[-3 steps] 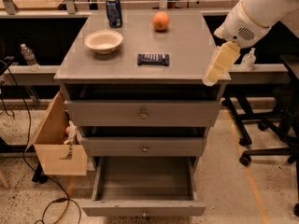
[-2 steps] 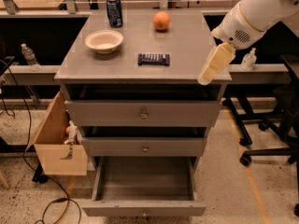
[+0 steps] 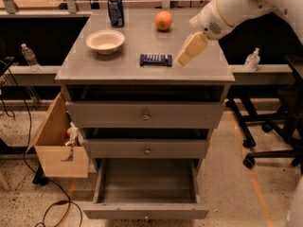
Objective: Place rxbar blueberry into bottom drawer
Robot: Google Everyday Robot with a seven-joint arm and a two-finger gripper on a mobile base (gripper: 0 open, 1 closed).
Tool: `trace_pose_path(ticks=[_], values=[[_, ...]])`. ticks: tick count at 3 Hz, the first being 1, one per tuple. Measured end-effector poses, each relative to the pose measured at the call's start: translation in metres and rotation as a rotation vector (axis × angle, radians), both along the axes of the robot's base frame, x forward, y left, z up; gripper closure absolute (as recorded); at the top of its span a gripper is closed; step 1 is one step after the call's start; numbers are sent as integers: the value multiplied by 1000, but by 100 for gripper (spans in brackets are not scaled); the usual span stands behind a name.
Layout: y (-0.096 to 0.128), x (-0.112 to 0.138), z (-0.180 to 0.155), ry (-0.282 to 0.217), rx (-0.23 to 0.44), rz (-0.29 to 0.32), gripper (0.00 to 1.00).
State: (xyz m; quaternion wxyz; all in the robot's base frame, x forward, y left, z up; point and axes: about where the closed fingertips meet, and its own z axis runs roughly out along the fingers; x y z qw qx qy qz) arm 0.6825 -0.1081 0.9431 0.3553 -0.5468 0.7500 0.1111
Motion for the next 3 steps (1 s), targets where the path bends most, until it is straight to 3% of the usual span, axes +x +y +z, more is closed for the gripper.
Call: trace_pose_path(ticks=[1, 2, 3], values=[[34, 30, -7, -32, 50, 29, 0], [74, 67, -31, -28, 141, 70, 0], [86, 90, -49, -25, 200, 62, 0]])
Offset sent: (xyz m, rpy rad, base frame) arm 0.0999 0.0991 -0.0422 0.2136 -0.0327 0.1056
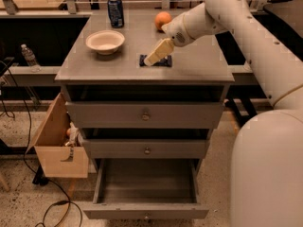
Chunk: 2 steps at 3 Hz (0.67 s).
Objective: Place rxbar blueberry into bottom drawer
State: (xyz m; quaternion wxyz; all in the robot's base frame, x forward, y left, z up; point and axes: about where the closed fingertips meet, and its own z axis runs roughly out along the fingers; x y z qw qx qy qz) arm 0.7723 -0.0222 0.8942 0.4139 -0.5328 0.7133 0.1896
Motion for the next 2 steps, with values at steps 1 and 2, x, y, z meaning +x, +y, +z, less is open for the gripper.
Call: trace_pose_path(ticks=[1, 2], values=[[-2, 16, -16, 12, 41, -29, 0], [-1, 26, -33, 36, 48, -42, 0]])
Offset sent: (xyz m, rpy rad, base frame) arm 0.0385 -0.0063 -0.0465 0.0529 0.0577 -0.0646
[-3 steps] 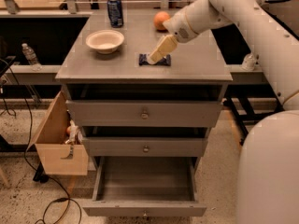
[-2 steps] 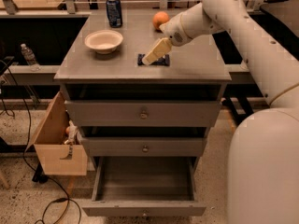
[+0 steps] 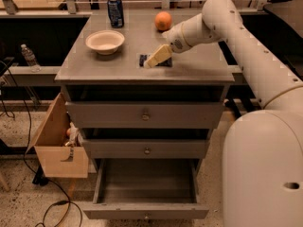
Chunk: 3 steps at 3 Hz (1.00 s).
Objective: Place rxbar blueberry into bottom drawer
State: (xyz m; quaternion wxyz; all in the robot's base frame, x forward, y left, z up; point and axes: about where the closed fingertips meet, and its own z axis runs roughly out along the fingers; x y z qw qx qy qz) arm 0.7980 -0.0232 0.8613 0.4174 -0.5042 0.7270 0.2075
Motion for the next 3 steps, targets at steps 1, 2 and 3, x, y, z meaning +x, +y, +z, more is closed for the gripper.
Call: trace_pose_path(ticks=[1, 2, 3], values=[[2, 5, -15, 36, -3, -7, 18], [3, 6, -21, 54, -8, -8, 41], [6, 5, -18, 52, -14, -1, 64]])
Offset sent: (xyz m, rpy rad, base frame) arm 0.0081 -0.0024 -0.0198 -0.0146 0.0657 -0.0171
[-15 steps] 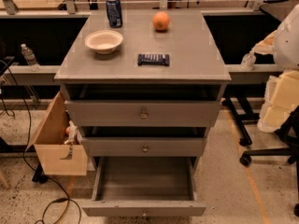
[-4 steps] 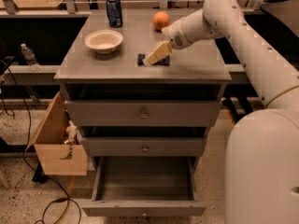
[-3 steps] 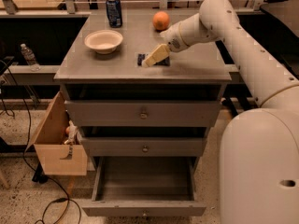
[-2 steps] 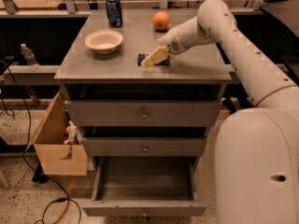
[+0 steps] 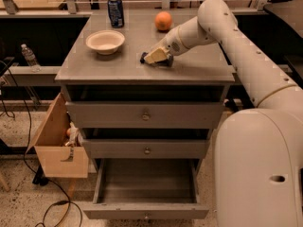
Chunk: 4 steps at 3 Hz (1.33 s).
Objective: Place rxbar blueberry into bottom drawer
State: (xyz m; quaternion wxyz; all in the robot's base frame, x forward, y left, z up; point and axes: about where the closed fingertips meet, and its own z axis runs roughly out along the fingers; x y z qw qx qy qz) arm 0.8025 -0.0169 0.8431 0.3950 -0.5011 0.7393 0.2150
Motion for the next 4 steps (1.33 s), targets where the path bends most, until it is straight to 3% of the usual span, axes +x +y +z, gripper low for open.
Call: trace_pose_path(ticks=[1, 2, 4], values=[[3, -2, 6, -13, -7, 6, 88], [6, -6, 15, -36, -11, 16, 100], [19, -32, 66, -145, -83, 65, 100]])
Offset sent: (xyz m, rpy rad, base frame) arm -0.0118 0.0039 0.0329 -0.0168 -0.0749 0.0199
